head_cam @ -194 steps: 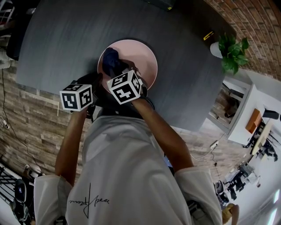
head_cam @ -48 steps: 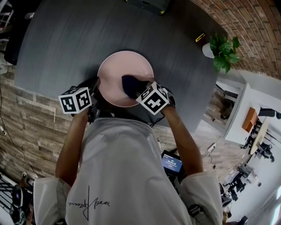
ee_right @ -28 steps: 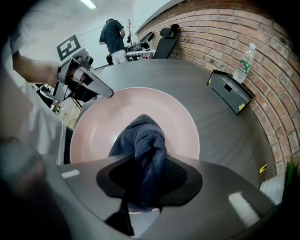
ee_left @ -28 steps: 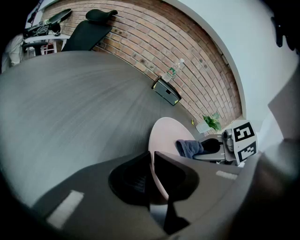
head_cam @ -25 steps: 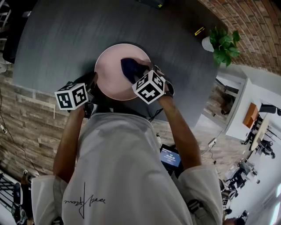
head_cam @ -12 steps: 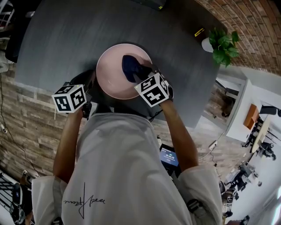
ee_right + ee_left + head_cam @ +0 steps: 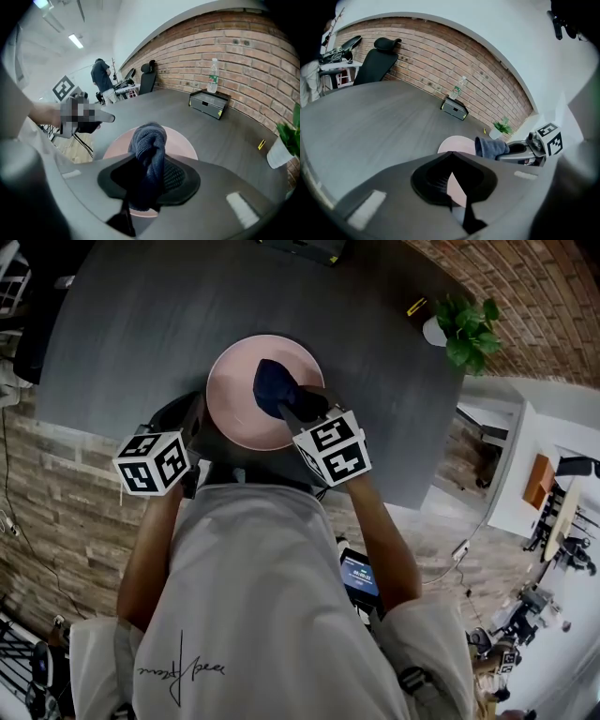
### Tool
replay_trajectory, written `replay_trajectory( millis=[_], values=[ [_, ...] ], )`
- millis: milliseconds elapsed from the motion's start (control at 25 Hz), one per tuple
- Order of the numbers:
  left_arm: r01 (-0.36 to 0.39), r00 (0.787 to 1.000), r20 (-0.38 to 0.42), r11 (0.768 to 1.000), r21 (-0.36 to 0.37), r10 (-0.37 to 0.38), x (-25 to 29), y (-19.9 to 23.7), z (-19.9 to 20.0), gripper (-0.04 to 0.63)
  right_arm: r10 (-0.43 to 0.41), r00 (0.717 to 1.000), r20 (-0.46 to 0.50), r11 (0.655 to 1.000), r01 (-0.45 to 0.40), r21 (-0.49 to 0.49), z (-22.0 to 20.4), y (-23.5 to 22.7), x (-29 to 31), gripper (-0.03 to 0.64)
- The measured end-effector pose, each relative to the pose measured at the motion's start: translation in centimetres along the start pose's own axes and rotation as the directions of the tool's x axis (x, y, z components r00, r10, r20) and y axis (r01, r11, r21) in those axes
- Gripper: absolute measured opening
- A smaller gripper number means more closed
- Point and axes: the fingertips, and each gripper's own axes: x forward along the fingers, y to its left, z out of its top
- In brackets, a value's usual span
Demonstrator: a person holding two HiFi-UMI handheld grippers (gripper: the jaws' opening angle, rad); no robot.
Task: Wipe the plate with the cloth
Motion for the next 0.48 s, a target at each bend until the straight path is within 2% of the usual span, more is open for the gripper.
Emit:
replay_trajectory(
  millis=[120,280,480],
  values=[
    [0.03,0.999,0.015,0.999,0.026,-0.031,-0.4,-1.1,0.4,0.018,0.003,0.999,0.035,0.999,-0.005,0.041,0.5,0.7,-1.2,0.12],
    [0.035,0.999,0.031,0.995,0.097,-0.038,-1.2,-2.1,0.9,0.018,0.014,0.997,0.077,0.996,-0.021,0.092,1.1,1.5,-2.1,0.118],
    [0.066,0.996,0.046,0.988,0.138,-0.073,-2.1,-3.7,1.2,0.018,0.015,0.992,0.122,0.995,-0.027,0.1,1.6,2.2,-3.6,0.117]
  ],
)
